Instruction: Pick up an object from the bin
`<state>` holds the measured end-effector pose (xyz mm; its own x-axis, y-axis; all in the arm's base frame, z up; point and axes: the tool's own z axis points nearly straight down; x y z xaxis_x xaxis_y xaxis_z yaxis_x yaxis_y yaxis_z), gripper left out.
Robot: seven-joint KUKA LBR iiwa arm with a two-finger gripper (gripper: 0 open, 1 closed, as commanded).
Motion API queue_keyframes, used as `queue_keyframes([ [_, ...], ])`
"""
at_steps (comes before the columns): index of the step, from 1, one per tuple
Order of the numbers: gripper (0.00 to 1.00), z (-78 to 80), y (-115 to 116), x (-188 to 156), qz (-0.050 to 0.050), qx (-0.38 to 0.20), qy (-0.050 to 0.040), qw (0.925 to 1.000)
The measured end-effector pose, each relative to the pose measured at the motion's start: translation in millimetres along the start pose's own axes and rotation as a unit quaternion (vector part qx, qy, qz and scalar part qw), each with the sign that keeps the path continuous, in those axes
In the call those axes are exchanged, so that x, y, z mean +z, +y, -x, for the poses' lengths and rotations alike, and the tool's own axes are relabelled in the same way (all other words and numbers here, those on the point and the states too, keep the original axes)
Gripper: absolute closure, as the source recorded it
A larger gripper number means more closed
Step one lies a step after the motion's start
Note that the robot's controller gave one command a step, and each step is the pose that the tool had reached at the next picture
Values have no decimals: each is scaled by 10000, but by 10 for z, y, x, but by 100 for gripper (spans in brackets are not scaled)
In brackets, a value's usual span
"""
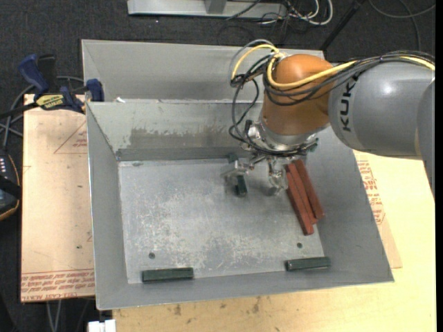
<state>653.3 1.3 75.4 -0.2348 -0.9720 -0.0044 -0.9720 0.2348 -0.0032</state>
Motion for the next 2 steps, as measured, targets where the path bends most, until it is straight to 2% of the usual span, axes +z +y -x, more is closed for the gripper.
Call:
queue_keyframes([
  [1, 100, -6, -2, -4, 2, 4, 1, 10000],
  [2, 100, -23, -61, -1421, -41, 17, -1, 10000],
])
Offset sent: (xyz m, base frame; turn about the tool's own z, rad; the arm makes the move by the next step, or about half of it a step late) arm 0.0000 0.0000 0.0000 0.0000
